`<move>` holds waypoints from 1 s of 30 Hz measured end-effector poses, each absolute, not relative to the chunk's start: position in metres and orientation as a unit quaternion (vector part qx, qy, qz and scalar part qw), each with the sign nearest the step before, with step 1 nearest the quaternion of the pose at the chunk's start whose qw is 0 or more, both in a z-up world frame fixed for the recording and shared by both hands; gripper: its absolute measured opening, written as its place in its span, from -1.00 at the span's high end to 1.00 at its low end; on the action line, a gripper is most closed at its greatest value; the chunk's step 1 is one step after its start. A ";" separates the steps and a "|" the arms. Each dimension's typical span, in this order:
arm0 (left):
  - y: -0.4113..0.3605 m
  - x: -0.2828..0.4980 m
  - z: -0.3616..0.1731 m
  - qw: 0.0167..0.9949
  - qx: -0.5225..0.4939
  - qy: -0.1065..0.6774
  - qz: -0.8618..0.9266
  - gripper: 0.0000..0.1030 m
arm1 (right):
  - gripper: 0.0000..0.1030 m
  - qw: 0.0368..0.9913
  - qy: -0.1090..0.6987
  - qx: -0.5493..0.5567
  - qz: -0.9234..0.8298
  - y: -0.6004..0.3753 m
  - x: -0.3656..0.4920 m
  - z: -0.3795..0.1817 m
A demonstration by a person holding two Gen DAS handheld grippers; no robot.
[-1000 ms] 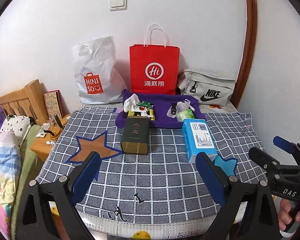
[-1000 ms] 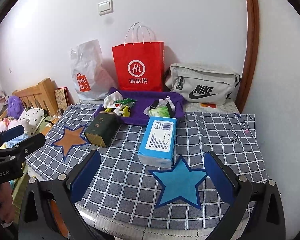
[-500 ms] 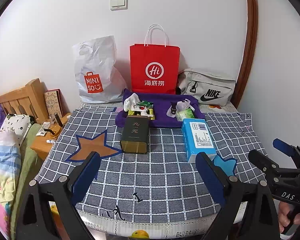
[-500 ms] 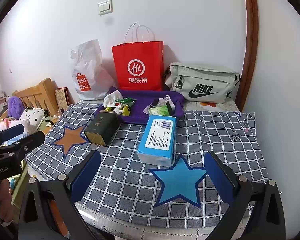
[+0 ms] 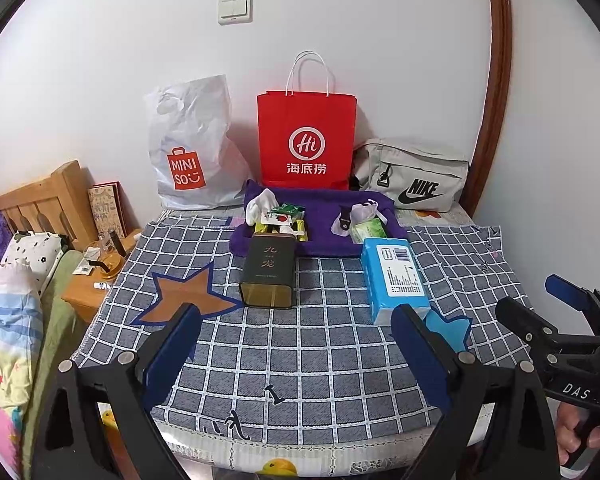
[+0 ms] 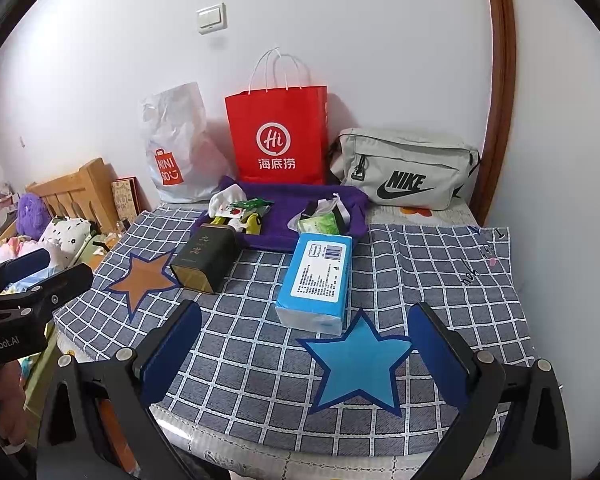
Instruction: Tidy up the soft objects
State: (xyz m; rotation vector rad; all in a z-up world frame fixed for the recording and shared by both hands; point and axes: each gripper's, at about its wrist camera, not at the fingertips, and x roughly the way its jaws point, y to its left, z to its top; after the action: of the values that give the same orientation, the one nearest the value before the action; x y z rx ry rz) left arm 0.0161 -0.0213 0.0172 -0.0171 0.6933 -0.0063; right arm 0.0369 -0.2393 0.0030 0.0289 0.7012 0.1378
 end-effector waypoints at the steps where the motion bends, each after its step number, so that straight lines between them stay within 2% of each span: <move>1: -0.021 0.016 0.018 0.940 -0.009 0.340 -0.004 -0.87 | -0.97 0.937 0.343 0.014 0.067 -0.239 0.037 0.003; 30: -0.023 0.015 0.018 0.941 -0.007 0.339 -0.004 -0.87 | -0.97 0.938 0.340 0.014 0.070 -0.241 0.035 0.007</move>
State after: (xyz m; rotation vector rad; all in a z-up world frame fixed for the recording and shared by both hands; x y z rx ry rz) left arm 0.0146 -0.0228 0.0178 -0.0145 0.6920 -0.0071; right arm 0.0355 -0.2409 0.0070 0.0283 0.6943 0.1436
